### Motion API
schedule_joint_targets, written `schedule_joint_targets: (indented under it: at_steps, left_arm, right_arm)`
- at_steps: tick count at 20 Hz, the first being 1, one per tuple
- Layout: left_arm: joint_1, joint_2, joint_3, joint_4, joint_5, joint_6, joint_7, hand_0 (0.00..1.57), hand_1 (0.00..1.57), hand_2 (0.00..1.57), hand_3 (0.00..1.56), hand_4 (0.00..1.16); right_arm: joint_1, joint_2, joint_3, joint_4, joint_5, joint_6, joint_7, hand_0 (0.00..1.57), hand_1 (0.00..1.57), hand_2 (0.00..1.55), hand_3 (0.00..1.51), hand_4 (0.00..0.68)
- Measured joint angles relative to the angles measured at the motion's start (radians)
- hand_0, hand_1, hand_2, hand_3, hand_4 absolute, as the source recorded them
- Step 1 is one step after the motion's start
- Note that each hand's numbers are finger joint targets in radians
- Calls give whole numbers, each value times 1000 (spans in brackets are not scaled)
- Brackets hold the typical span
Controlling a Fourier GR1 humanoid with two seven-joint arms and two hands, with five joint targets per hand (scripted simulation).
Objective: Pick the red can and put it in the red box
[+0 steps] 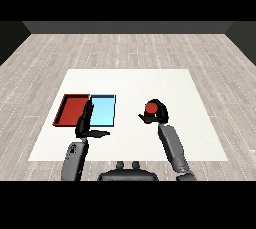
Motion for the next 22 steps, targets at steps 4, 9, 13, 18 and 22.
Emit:
schedule_joint_targets:
  at_steps: [4,9,13,18,22]
  left_arm:
    - [-49,-11,-88,34,9,47,35,0,0,0,0,0]
    - [-85,-15,-147,55,24,85,60,0,0,0,0,0]
    - [-106,-16,-223,78,49,131,60,0,0,0,0,0]
    - [-177,-17,-302,114,82,205,88,0,0,0,0,0]
    - [-188,-16,-335,133,89,218,84,0,0,0,0,0]
  right_arm:
    - [-8,7,22,-30,-14,-27,13,1435,1435,1446,1426,658]
    - [-22,10,91,-53,-43,-84,10,1435,1435,1446,1426,658]
    - [-31,11,160,-54,-69,-146,1,1410,1410,1436,1418,653]
    - [-69,11,245,-68,-91,-220,14,1392,1392,1403,1393,636]
    - [-70,11,282,-96,-105,-233,15,1384,1384,1410,1402,619]
